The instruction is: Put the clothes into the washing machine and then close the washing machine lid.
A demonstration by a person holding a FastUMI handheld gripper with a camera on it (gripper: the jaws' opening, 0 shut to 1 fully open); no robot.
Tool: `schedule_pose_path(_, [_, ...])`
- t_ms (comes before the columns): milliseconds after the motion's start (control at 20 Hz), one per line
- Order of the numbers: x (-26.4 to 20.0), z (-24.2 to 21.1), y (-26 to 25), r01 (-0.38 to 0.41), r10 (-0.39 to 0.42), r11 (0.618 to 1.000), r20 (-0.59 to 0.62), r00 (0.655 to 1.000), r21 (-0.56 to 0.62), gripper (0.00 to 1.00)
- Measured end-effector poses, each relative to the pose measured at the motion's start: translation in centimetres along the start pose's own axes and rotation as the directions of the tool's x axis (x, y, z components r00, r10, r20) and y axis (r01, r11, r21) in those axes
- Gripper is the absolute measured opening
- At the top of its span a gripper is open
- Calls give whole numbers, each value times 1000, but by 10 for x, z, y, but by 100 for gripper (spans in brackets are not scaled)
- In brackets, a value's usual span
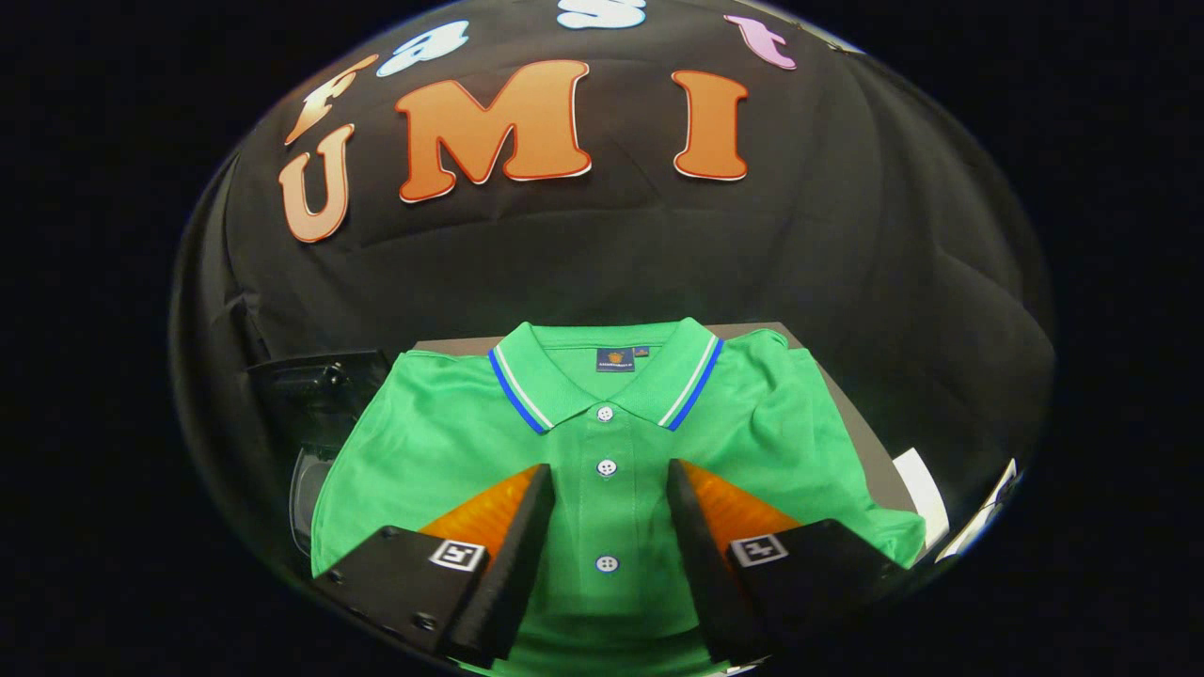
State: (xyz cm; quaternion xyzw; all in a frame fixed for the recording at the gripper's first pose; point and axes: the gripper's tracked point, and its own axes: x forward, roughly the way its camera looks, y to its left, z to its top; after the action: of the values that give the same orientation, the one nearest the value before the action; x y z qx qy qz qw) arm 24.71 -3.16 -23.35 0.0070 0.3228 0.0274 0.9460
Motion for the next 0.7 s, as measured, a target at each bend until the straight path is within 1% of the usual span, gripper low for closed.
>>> schedule_pose_path(50, [1,0,3,-8,8,1000,-8,1000,-7,70])
schedule_pose_path(150, [1,1,9,-11,11,1000,-21,1000,-12,49])
schedule_pose_path(200, [0,0,13,-12,12,1000,-27,1000,-16,45])
schedule_pose_path(250, [-1,1,15,-6,5,1000,-31,1000,-18,36])
schedule_pose_path(300, [-1,0,14,6,-6,1000,-39,999,-11,31])
schedule_pose_path(400, [0,1,17,8,-8,1000,-53,999,-14,29])
schedule_pose_path(450, [1,1,17,12,-13,1000,-55,998,-16,18])
schedule_pose_path(500, [-1,3,18,10,-12,1000,-46,999,-24,18])
schedule_pose_path(600, [-2,5,18,6,-6,1000,-41,999,-8,12])
schedule_pose_path(700, [-9,9,17,3,-3,1000,-10,1000,19,12])
